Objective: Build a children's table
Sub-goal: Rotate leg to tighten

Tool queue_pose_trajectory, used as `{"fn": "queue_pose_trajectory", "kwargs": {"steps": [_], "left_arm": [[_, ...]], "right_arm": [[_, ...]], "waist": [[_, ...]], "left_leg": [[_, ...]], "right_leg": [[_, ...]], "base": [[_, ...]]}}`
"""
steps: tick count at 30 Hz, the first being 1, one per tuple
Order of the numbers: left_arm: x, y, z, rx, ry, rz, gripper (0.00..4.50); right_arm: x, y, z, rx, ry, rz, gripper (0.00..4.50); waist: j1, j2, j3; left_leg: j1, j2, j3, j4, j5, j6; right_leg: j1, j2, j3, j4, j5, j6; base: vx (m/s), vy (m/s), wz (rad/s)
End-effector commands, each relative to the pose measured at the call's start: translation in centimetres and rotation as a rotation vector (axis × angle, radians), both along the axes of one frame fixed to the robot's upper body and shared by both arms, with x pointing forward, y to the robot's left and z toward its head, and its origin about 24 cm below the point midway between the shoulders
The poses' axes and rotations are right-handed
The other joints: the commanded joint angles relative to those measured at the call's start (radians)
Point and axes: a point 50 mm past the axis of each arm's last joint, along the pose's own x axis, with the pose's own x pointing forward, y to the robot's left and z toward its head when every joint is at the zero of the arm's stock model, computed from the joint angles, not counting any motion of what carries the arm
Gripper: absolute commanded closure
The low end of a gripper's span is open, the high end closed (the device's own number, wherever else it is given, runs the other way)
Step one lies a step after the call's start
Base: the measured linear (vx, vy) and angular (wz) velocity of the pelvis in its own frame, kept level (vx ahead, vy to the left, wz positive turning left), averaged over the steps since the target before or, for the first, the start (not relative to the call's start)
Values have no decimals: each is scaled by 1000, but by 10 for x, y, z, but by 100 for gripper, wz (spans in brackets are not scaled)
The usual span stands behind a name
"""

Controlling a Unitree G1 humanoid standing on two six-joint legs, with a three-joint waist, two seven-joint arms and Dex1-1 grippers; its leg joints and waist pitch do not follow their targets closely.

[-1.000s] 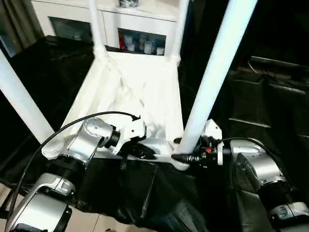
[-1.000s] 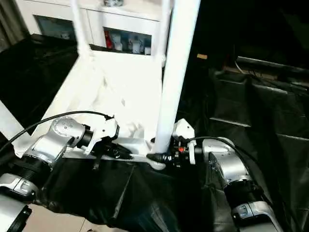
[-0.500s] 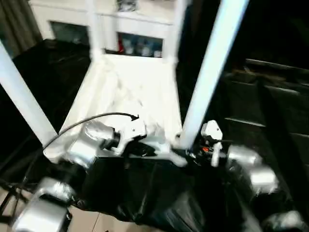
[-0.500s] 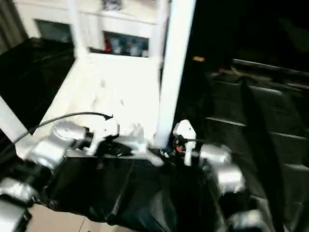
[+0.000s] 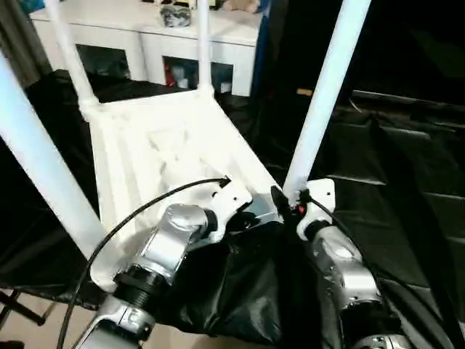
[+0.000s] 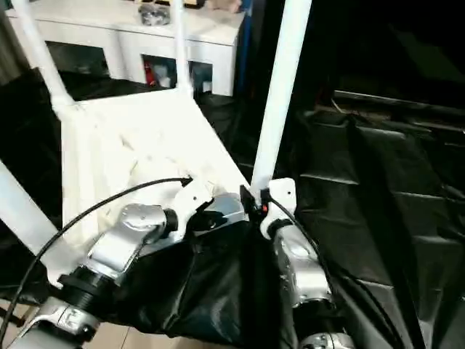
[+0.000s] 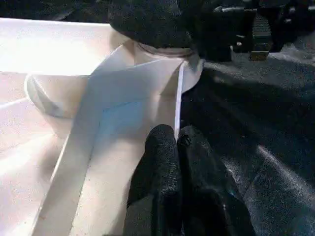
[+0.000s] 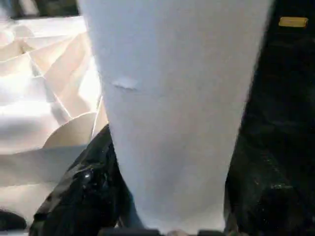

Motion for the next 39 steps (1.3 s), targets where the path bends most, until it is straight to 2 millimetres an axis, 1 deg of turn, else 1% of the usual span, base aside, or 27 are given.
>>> {"fn": "queue_pose_trajectory", "kwargs": {"steps": [1,2,4,5,6,8,9,10,11,12,13,14,15,16,17,18,19,20,21,22,24,26,28,30,33,35,39], "left_arm": [[-15,-18,-14,15,67,-97,450],[-15,-16,-13,15,64,-101,450],[-15,-5,-12,12,70,-111,450],[-14,1,-12,9,69,-129,450],[-15,5,-11,1,72,-152,450],[-15,14,-12,10,80,-177,450],[-15,18,-11,8,83,-201,450],[-16,21,-11,9,86,-218,450],[-16,27,-10,12,90,-246,450],[-18,34,-9,17,96,-287,450],[-18,37,-9,25,100,-299,450],[-17,43,-9,49,106,-308,450],[-17,43,-9,49,106,-308,450],[-15,49,-8,64,110,-315,450],[-15,49,-8,64,110,-315,450],[-15,54,-7,73,116,-327,450],[-14,55,-7,75,117,-332,450],[-14,57,-6,78,119,-335,450],[-12,62,-5,79,125,-345,450],[-12,63,-4,79,126,-348,450],[-11,65,-4,80,130,-359,450],[-9,67,-3,94,131,-377,450],[-8,69,-3,97,132,-381,450],[-6,69,-2,100,131,-384,450],[-3,70,-2,97,130,-380,450],[-1,69,-1,87,125,-364,450],[1,63,-3,58,117,-295,450]], "right_arm": [[-13,37,-7,20,40,261,129],[-13,34,-6,22,36,284,109],[-14,21,-2,-5,22,381,87],[-14,12,1,-43,11,438,85],[-14,5,4,-60,10,486,77],[-13,-4,9,-72,8,553,77],[-14,-8,11,-73,12,596,77],[-15,-11,12,-80,17,630,77],[-16,-16,14,-89,29,682,77],[-17,-23,17,-102,52,748,77],[-17,-25,17,-109,60,769,77],[-16,-28,18,-128,67,800,77],[-16,-28,18,-128,67,800,77],[-14,-31,19,-139,85,821,92],[-14,-31,19,-139,85,821,92],[-12,-32,20,-147,96,847,109],[-12,-33,20,-151,99,854,109],[-10,-33,20,-155,101,859,112],[-6,-30,23,-152,99,873,139],[-5,-29,23,-150,99,879,150],[-4,-28,24,-149,103,900,159],[-4,-25,24,-147,114,939,178],[-5,-23,24,-147,117,961,182],[-5,-21,23,-142,121,973,185],[-6,-20,22,-136,124,981,186],[-6,-19,21,-125,123,971,186],[-3,-20,16,-89,114,852,186]], "waist": [[0,4,-27],[1,5,-28],[2,10,-33],[1,9,-35],[2,7,-36],[3,8,-39],[4,8,-42],[6,9,-45],[8,7,-47],[8,6,-50],[11,11,-52],[15,9,-51],[18,10,-50],[24,10,-47],[27,11,-46],[31,10,-44],[32,9,-42],[33,10,-41],[32,6,-41],[33,11,-41],[31,11,-42],[32,9,-44],[34,9,-46],[37,10,-46],[43,12,-45],[48,12,-44],[53,10,-41]], "left_leg": [[-14,17,-8,-93,-430,28],[-16,18,-8,-93,-414,31],[-16,20,-2,-89,-360,38],[-17,21,1,-86,-340,50],[-18,20,2,-83,-328,57],[-20,19,8,-76,-281,82],[-22,19,9,-72,-244,91],[-23,19,9,-70,-217,97],[-25,18,8,-68,-191,106],[-29,18,8,-62,-140,130],[-26,19,12,-56,-99,148],[-25,20,16,-54,-79,157],[-25,21,17,-53,-73,156],[-23,22,19,-54,-82,146],[-21,23,19,-56,-94,137],[-17,24,20,-57,-122,119],[-18,24,20,-60,-148,99],[-17,24,19,-61,-159,89],[-16,24,19,-63,-175,78],[-14,25,17,-64,-189,67],[-15,26,17,-64,-180,58],[-15,25,17,-62,-164,63],[-15,23,19,-59,-133,74],[-16,24,20,-57,-124,78],[-14,24,22,-57,-125,79],[-13,26,22,-58,-141,69],[-12,26,20,-62,-184,46]], "right_leg": [[14,-24,27,-83,-407,-102],[16,-25,28,-79,-379,-112],[22,-21,30,-68,-265,-157],[27,-19,30,-64,-225,-177],[29,-20,30,-62,-213,-184],[30,-23,32,-58,-179,-211],[33,-25,34,-51,-139,-229],[36,-26,33,-47,-112,-237],[42,-24,32,-45,-85,-242],[45,-25,32,-35,-25,-262],[42,-24,34,-29,28,-281],[39,-22,32,-27,51,-295],[39,-23,32,-26,49,-298],[38,-23,33,-28,20,-297],[36,-23,33,-29,-3,-296],[33,-22,34,-31,-46,-291],[34,-21,33,-33,-93,-282],[33,-21,33,-35,-112,-275],[32,-21,33,-36,-142,-266],[30,-21,33,-36,-162,-263],[31,-20,35,-34,-138,-262],[33,-19,35,-29,-99,-270],[35,-19,34,-24,-56,-282],[37,-21,34,-23,-44,-286],[35,-20,34,-23,-51,-287],[34,-21,34,-24,-75,-284],[31,-22,36,-30,-138,-267]], "base": [[0,0,0],[0,0,0],[0,0,0],[0,0,0],[0,0,0],[0,0,0],[0,0,0],[0,0,0],[0,0,0],[0,0,0],[0,0,0],[10,-53,-1],[10,-53,-1],[0,0,0],[0,0,0],[0,0,0],[0,0,0],[0,0,0],[0,0,0],[0,0,0],[0,0,0],[0,0,0],[0,0,0],[0,0,0],[0,0,0],[0,0,0],[0,0,0]]}}
